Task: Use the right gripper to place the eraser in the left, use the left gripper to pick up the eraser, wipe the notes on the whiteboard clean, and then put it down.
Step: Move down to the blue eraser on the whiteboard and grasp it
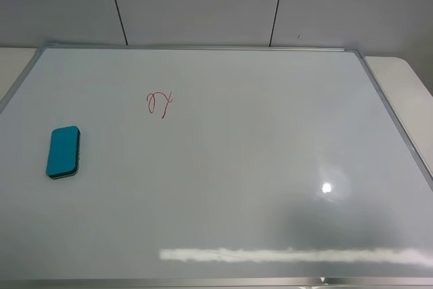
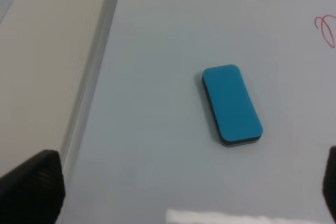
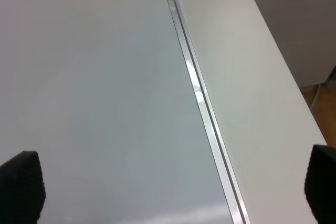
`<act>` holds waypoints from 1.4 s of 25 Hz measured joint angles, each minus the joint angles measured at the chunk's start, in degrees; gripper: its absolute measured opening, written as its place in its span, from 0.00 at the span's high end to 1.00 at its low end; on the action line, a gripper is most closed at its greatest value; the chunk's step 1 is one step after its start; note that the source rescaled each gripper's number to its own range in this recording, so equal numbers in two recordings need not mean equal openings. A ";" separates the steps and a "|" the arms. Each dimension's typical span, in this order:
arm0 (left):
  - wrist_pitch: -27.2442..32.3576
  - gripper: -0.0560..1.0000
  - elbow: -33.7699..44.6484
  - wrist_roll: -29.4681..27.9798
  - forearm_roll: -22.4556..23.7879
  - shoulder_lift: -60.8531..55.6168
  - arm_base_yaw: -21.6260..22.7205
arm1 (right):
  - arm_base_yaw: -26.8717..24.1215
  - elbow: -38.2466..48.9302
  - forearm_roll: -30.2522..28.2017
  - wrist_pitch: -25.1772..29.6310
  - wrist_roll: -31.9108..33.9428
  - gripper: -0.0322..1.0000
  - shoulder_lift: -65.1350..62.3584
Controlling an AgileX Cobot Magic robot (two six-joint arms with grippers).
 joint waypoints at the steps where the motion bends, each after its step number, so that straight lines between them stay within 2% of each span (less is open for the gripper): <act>1: 0.00 0.00 0.00 0.00 0.00 0.00 0.00 | 0.00 0.00 0.00 0.00 0.00 0.00 0.00; 35: 0.00 0.00 0.00 -0.06 0.05 0.00 0.00 | 0.00 0.00 0.00 0.00 -0.12 0.00 0.00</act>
